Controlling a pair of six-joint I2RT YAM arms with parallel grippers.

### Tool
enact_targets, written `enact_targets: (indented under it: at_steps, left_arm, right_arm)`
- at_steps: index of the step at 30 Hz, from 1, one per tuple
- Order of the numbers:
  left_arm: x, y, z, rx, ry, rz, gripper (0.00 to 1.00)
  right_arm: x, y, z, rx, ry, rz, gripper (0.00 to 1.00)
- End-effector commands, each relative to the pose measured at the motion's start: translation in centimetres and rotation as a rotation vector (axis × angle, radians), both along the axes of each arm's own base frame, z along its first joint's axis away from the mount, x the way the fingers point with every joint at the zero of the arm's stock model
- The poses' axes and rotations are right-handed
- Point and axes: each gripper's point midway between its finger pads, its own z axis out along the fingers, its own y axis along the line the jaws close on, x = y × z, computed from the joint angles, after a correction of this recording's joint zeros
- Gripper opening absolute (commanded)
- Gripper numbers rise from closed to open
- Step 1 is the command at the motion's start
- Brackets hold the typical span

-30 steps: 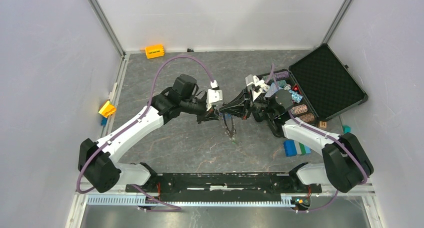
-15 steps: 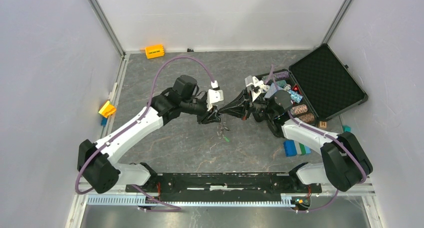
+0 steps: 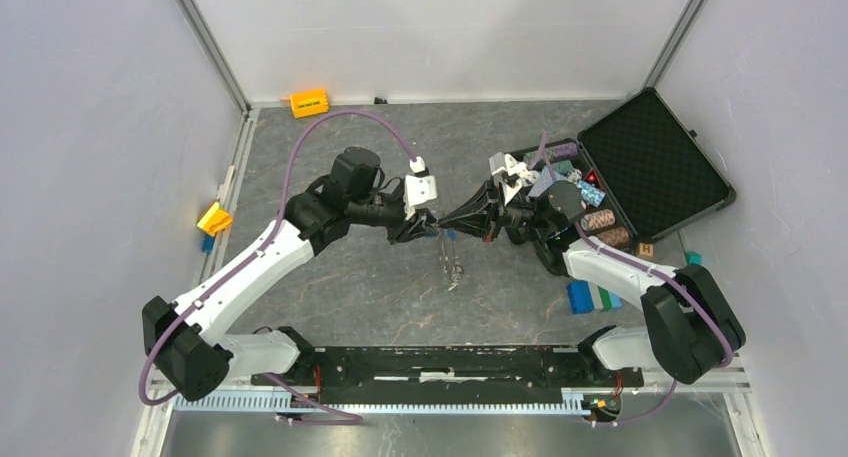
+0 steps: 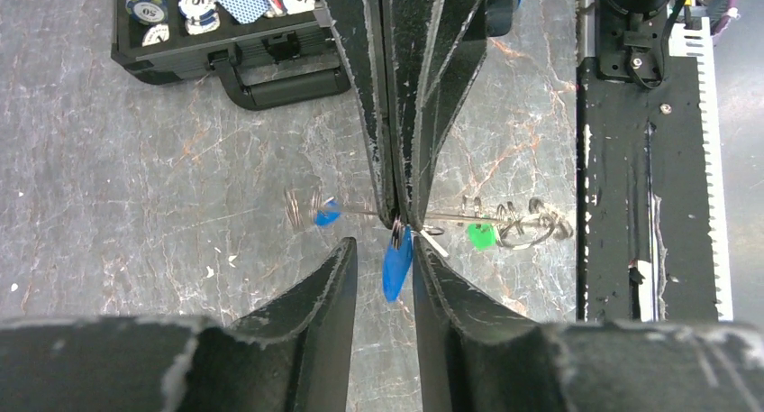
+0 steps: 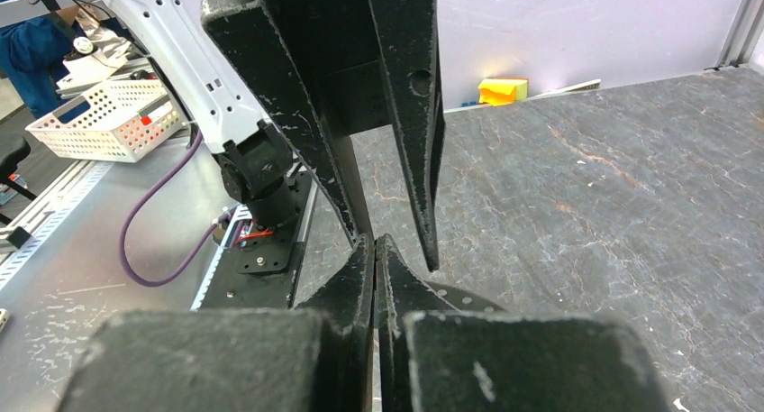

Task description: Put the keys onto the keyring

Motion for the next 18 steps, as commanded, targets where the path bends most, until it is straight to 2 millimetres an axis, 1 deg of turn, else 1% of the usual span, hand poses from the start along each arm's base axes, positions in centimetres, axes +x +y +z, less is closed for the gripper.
enact_targets:
  at_steps: [1, 3, 7, 9, 13, 18]
  left_arm:
    - [0.0, -0.9, 2.4, -0.057, -0.065, -0.065, 0.34]
    - [-0.2, -0.8, 2.4, -0.054, -0.066, -0.070, 0.36]
    - [-0.3, 0.1, 2.6, -0.038, -0.102, -0.061, 0.44]
    - [-0.3, 0.3, 2.7, -0.035, -0.107, -0.060, 0.44]
    - [-0.5, -0.1, 3.0, -0.054, -0.090, -0.074, 0.43]
    - [-0.8, -0.7, 3.0, -0.080, -0.055, -0.098, 0.37]
  right_arm:
    - [-0.4, -0.2, 1.8, 0.039, -0.080, 0.004, 0.00]
    - [-0.4, -0.2, 1.7, 0.037, -0.080, 0.007, 0.00]
    - [-0.5, -0.2, 1.7, 0.035, -0.084, 0.009, 0.00]
    - [-0.4, -0.2, 1.6, 0.033, -0.083, 0.009, 0.00]
    - [-0.4, -0.2, 1.7, 0.034, -0.082, 0.007, 0.00]
    - [-0.3, -0.2, 1.6, 0.032, -0.084, 0.002, 0.00]
